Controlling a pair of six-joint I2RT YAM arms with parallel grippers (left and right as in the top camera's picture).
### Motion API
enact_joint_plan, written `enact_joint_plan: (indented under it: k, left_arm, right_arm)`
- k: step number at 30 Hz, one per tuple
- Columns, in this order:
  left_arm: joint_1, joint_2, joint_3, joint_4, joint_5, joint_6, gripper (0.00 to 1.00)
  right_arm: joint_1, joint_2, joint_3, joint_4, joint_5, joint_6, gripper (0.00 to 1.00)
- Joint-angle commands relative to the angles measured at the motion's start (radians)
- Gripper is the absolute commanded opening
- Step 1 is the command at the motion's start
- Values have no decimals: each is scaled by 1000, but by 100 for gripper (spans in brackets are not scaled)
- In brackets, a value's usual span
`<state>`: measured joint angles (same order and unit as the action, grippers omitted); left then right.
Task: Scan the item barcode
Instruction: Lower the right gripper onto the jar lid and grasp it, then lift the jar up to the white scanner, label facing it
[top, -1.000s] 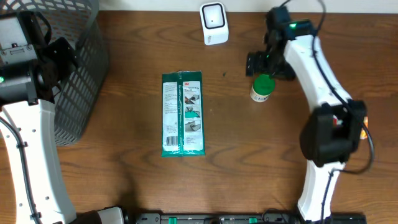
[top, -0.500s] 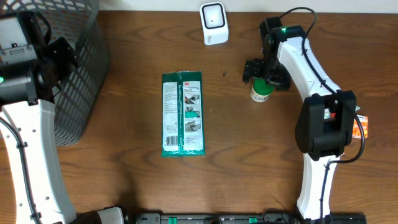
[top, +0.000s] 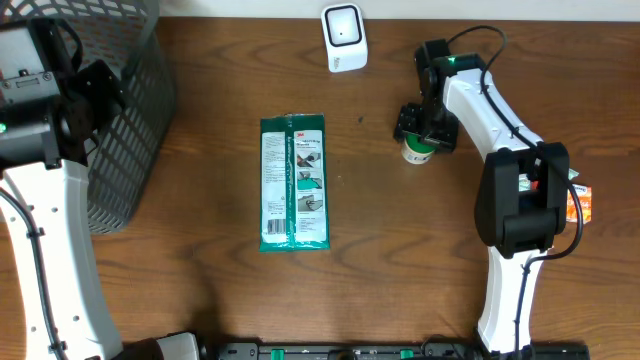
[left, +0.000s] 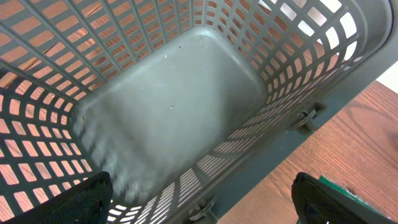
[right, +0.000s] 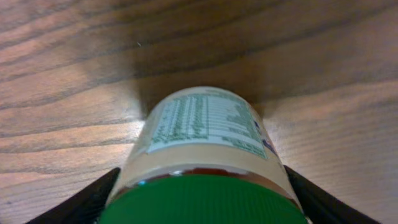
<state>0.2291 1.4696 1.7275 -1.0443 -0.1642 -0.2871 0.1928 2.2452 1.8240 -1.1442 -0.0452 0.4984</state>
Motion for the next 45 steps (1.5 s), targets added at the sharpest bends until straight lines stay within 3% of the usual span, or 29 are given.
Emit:
enact_joint_plan:
  k: [1,7,13,17,21,29,37,45]
  left_arm:
    - [5,0,6,-2,-13,10,92]
    - [5,0,6,-2,-13,10,93]
    - [5,0,6,-2,-13,10,93]
    - [5,0,6,-2,-13,10,93]
    - [5,0,6,-2,-13,10,93]
    - [5,0,6,-2,-13,10,93]
    - [5,0,6,-2,-13,10,93]
    - [5,0,6,-2,-13,10,92]
  right_arm:
    - [-14,-24,28,-19,-1,10,68]
    - [-15,-65,29,-14,-2,8,65]
    - [15,-158,66,7,-23,-86,56]
    - [70,-234,82,83,-23,-166,55]
    - [142,-310,82,235,24,-216,52]
    - [257,-340,80,659,317,-248,46]
    - [259,-182,80,916,318,-301,43]
    - [263,20,80,1227,337,-543,32]
